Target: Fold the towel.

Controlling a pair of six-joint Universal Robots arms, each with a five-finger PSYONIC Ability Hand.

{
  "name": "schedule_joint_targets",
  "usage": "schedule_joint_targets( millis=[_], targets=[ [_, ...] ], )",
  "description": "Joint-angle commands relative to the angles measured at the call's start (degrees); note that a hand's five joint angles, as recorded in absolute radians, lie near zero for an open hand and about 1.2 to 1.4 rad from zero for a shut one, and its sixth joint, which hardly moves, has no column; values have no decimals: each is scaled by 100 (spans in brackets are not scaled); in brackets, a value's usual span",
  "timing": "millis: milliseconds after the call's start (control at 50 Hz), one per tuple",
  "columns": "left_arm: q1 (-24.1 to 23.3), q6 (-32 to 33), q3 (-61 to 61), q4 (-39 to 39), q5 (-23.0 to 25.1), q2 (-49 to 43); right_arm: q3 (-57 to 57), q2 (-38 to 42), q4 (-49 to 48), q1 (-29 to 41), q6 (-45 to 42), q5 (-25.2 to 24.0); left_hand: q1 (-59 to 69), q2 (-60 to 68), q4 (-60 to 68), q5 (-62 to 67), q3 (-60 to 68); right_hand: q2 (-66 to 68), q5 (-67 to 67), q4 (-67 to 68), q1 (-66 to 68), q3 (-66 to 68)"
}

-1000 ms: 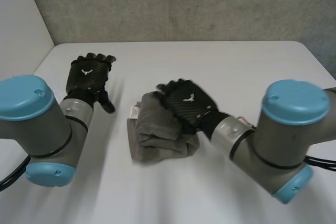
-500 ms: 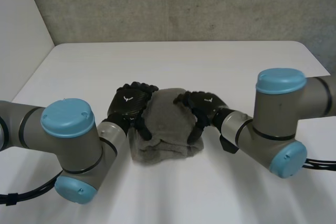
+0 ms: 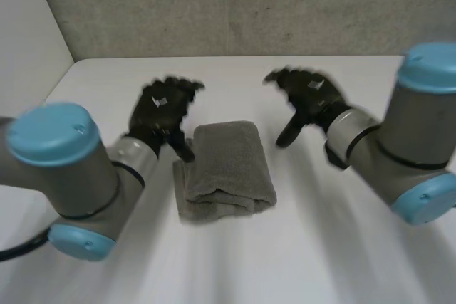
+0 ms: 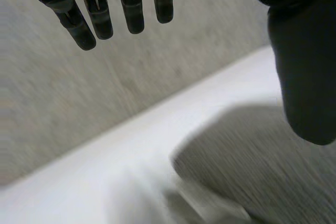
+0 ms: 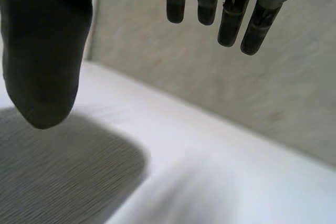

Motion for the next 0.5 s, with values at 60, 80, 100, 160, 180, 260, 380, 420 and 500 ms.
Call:
schedule_joint_targets(
  millis=[60,80,100,160,180,260,380,420,500],
  targets=[
    [688,-35,351,-830,-444,1358,213,-1132,-181,-495,-408,1317,-347,-327,-340,-1262,-257,-417,-337,-467,-307,-398],
    [689,-35,352,-832,-444,1359,213,-1132,-181,-495,-410,1317,-347,-327,-341,-1262,-258,-417,-337,-467,-307,-398],
    [724,-43,404,-1023,-444,1402,222,-1132,-128,-548,-549,1335,-347,-327,-341,-1262,-258,-417,-337,-467,-307,-398],
    [724,-35,440,-1261,-435,1429,231,-1149,-5,-609,-708,1343,-347,-327,-341,-1262,-258,-417,-337,-467,-307,-398],
    [689,-35,440,-1323,-426,1429,231,-1141,21,-610,-743,1352,-364,-344,-357,-1279,-274,-417,-337,-467,-307,-398],
    [645,-44,431,-1342,-426,1429,231,-1141,30,-610,-761,1344,-364,-344,-357,-1279,-275,-417,-337,-467,-307,-398],
    [627,-52,387,-1359,-418,1420,231,-1132,39,-601,-718,1265,-380,-361,-374,-1296,-291,-417,-337,-467,-307,-398],
    [627,-70,361,-1359,-418,1412,248,-1132,-22,-601,-709,1256,-397,-378,-391,-1313,-308,-417,-337,-467,-307,-398],
    [653,-297,177,-1228,-391,1350,441,-1123,-285,-610,-691,1116,-498,-479,-492,-1414,-409,-417,-337,-467,-307,-398]
  ],
)
